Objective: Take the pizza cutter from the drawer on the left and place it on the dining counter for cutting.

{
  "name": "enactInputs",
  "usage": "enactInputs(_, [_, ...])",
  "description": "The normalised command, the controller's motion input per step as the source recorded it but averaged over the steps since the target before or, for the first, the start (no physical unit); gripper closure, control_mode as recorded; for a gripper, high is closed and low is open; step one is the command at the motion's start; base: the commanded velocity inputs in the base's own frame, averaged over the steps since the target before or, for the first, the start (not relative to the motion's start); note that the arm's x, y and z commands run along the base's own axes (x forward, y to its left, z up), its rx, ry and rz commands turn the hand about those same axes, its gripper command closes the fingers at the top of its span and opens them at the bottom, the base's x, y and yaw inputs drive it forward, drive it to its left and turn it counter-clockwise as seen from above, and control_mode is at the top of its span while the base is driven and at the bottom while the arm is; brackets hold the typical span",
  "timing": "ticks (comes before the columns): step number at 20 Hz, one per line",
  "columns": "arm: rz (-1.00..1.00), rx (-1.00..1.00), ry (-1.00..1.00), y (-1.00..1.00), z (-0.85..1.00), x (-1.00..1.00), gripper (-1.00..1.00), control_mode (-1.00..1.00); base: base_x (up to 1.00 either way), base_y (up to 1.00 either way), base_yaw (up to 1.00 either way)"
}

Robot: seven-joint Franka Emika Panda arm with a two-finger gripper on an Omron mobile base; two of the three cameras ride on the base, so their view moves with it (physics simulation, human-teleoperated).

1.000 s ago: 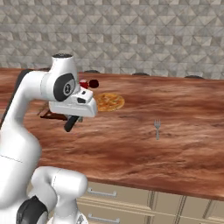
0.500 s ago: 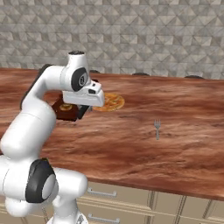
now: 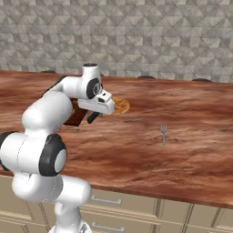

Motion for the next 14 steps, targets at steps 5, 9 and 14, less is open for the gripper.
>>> enactInputs(5, [-0.44, 0.01, 0.0, 0.0, -0.53, 0.67, 1.0, -1.0, 0.0, 0.0, 0.0])
enactInputs(9, [-0.38, 0.02, 0.0, 0.0, -0.5, 0.69, 1.0, -1.0, 0.0, 0.0, 0.0])
enactInputs(14, [-0.2, 0.06, 0.0, 0.0, -0.41, 0.64, 1.0, -1.0, 0.0, 0.0, 0.0])
